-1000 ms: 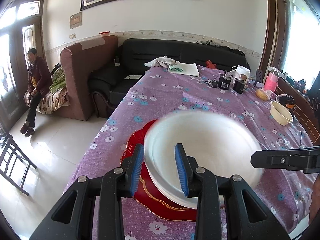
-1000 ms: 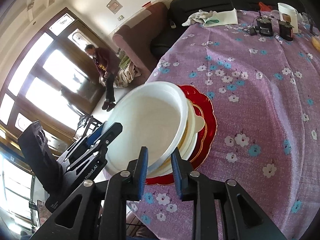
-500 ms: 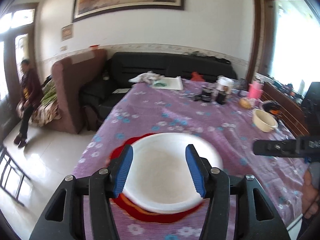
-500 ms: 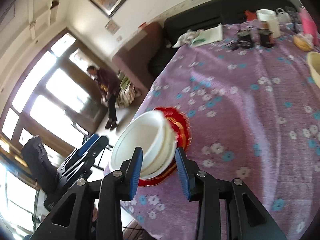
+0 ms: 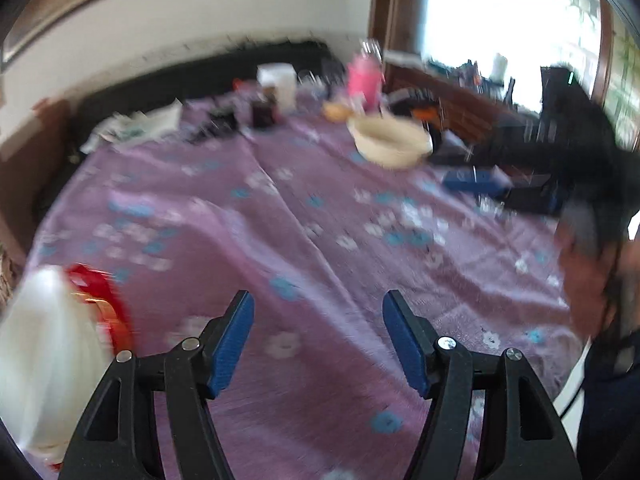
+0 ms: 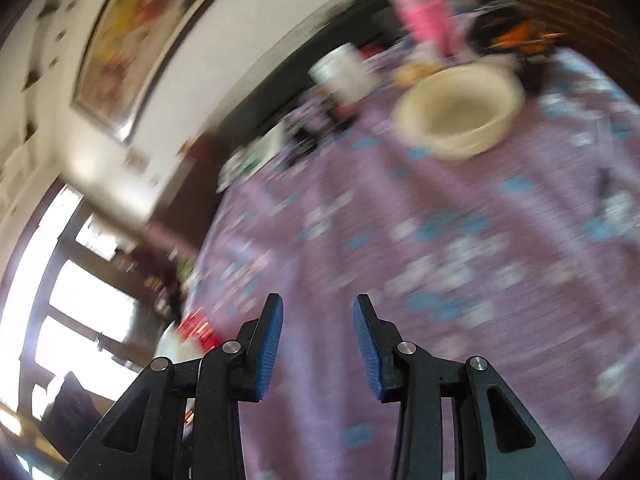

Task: Organize plates and bowls
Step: 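Grasp the beige ribbed plate rim with the right gripper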

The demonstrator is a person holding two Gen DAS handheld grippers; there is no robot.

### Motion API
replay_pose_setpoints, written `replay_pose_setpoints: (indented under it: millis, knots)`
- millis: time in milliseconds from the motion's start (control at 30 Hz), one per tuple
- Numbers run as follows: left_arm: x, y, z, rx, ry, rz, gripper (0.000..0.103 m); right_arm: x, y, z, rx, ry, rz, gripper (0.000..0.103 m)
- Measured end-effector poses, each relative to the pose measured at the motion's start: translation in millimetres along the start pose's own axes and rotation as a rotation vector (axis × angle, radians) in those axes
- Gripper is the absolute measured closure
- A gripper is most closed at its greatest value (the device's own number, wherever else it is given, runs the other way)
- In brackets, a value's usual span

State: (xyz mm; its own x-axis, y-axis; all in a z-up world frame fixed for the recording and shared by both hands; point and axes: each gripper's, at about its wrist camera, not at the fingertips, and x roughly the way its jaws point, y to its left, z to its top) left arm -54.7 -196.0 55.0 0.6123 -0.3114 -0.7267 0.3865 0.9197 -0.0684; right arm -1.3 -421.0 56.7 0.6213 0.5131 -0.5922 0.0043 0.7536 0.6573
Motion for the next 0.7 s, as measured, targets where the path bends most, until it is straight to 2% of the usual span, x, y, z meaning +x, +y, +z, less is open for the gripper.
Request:
replay_pose_setpoints:
  millis: [100, 167, 233, 333, 500, 567, 633, 700]
  knots:
    - [17.7, -8.9, -3.7, 0.001, 0.04, -0.017, 0.037, -9.9, -33.6, 29.1, 0.088, -0.069, -0.052, 0.063]
    - [19.2, -11.5, -4.0, 0.012, 0.041, -0.025, 0.037, -8.9, -53.9, 52.8, 0.138, -0.082, -0.108, 0.062]
    - [16.8, -10.0, -4.4, 0.014, 0.032, -0.016, 0.037, -2.1, -70.6, 75.3, 0.193, -0.096, -0.124, 0.062]
    - [15.7, -2.1, -3.4, 0.004, 0.034, -0.014, 0.037, 20.9, -85.9, 107.8, 0.215, -0.088, -0.179, 0.062]
    - [18.8, 7.5, -2.6, -0.015, 0.042, -0.008, 0.037, 57.4, -114.2, 124.8, 0.299, -0.037, -0.269, 0.063]
    - [19.4, 10.3, -1.9, -0.021, 0.042, -0.007, 0.037, 65.0, -121.1, 124.9, 0.301, -0.023, -0.257, 0.082]
    - [18.2, 12.8, -0.3, -0.026, 0.038, -0.006, 0.037, 63.4, -119.5, 123.6, 0.269, -0.014, -0.272, 0.09]
    - [15.2, 14.5, 0.9, -0.027, 0.029, -0.002, 0.037, 59.7, -110.2, 121.6, 0.204, 0.001, -0.252, 0.094]
